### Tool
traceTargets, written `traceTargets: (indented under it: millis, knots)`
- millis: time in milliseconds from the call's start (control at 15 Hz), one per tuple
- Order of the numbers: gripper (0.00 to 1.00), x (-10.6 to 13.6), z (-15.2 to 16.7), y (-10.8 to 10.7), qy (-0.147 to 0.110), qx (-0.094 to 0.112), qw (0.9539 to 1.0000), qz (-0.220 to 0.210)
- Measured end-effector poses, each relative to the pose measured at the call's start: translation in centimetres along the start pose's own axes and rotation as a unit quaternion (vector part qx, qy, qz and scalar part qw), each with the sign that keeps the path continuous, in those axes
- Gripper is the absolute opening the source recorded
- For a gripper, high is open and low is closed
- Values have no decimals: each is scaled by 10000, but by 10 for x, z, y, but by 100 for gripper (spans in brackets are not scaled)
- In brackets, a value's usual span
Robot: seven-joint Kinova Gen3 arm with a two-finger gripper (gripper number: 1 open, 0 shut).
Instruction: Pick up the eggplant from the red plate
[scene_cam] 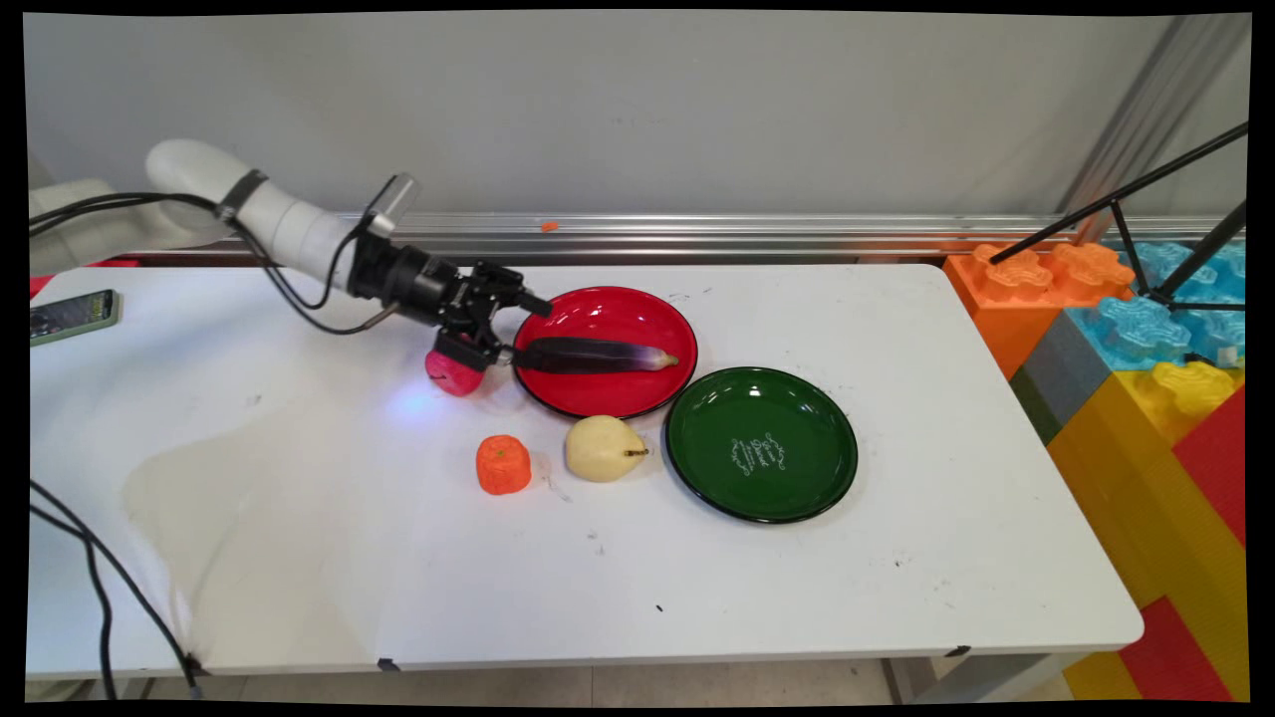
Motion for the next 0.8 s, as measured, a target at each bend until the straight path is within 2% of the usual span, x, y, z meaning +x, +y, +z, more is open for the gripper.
traceTargets:
  millis: [333, 800]
  knots:
    - [100, -3, 22, -28, -70, 176, 9998, 68]
    - [100, -15, 56, -55, -248, 275, 9991, 211]
